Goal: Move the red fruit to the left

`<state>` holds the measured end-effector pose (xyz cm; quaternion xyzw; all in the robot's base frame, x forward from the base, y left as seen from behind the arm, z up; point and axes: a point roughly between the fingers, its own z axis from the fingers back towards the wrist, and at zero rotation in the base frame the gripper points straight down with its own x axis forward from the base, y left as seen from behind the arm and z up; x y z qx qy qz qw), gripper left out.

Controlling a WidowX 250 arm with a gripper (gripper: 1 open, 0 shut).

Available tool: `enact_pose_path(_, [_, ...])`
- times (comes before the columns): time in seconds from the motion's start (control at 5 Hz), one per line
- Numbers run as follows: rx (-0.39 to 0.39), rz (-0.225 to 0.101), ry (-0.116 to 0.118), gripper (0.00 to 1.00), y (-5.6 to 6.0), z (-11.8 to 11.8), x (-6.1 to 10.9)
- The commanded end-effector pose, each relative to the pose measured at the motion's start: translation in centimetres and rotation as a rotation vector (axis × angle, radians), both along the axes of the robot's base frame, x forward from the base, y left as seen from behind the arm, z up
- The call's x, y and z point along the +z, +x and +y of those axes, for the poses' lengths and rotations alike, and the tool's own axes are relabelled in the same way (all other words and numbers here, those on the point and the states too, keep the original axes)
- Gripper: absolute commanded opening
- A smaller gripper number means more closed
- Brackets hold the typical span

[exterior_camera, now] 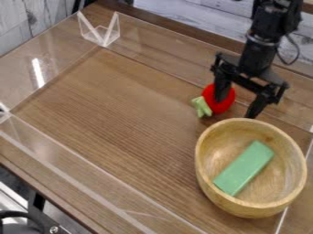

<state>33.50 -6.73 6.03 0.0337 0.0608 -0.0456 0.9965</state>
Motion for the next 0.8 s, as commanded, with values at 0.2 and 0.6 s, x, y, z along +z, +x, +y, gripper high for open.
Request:
enact_pose_path(0.2, [0.063, -0.059, 0.003, 1.00, 2.9, 1.6, 0.9])
enact_pose_path(0.6, [0.155, -0.077, 0.011, 1.00, 3.4, 4.5, -0.4])
